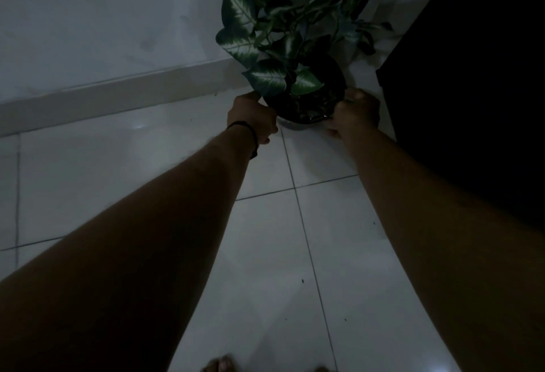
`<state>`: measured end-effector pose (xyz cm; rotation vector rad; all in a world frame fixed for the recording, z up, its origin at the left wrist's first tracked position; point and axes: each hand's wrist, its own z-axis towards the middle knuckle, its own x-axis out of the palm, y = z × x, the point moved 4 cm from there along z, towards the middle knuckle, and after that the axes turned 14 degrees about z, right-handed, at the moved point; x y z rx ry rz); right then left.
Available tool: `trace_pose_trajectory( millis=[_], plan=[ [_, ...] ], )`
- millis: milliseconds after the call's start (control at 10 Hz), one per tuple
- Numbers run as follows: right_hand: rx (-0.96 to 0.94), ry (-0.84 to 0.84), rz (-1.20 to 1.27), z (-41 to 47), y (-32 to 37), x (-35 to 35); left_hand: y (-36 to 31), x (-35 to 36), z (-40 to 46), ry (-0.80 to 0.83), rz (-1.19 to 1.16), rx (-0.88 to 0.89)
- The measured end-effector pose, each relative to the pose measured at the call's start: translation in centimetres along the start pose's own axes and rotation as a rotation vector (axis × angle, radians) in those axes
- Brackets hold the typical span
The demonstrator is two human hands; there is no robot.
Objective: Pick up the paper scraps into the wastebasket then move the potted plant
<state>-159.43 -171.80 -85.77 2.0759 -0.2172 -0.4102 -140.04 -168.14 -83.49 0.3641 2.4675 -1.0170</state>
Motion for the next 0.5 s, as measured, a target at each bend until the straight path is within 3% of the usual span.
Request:
trace_pose_trajectory(
  millis=[200, 400, 500],
  plan=[
    [-0.020, 0.019, -0.079, -3.7, 2.4, -0.5, 0.2, -0.3, -1.0, -0.024, 0.084, 0.000],
    [-0.252, -0.010, -0.529, -10.1, 6.8, -1.1, -1.8, -4.2, -7.1, -0.216, 0.390, 0.054],
    [-0.296, 0.088, -0.596, -13.3, 9.5, -1.0, -3.0, -7.1, -10.1, -0.261, 0.440, 0.051]
  ],
)
